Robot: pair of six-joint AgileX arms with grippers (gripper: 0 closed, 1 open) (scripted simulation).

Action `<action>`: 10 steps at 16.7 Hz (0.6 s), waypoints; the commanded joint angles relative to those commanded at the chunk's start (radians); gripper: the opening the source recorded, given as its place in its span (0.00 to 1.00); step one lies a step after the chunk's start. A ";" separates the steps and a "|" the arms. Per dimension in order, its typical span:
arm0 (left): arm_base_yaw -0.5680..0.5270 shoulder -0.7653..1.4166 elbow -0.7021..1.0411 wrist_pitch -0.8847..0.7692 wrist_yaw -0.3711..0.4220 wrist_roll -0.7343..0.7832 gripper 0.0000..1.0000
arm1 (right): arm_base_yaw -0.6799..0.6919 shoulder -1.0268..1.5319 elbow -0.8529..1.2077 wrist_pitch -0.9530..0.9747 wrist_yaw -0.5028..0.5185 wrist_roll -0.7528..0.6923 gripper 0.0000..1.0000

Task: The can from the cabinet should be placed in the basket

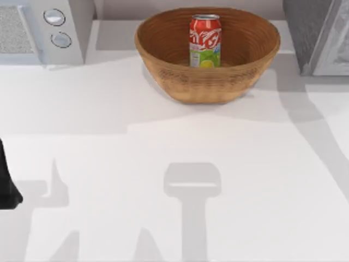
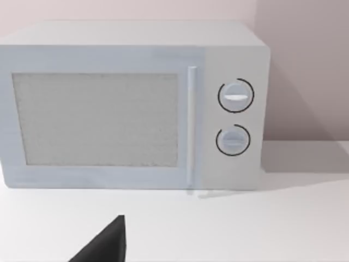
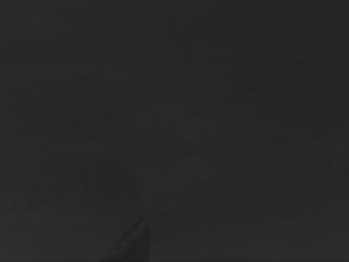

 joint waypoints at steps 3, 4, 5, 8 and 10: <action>0.000 0.000 0.000 0.000 0.000 0.000 1.00 | -0.014 -0.070 -0.093 0.023 -0.023 -0.001 1.00; 0.000 0.000 0.000 0.000 0.000 0.000 1.00 | -0.022 -0.109 -0.145 0.035 -0.034 -0.001 1.00; 0.000 0.000 0.000 0.000 0.000 0.000 1.00 | -0.032 -0.154 -0.207 0.048 -0.047 -0.002 1.00; 0.000 0.000 0.000 0.000 0.000 0.000 1.00 | -0.073 -0.325 -0.441 0.096 -0.095 -0.003 1.00; 0.000 0.000 0.000 0.000 0.000 0.000 1.00 | -0.107 -0.460 -0.627 0.133 -0.131 -0.004 1.00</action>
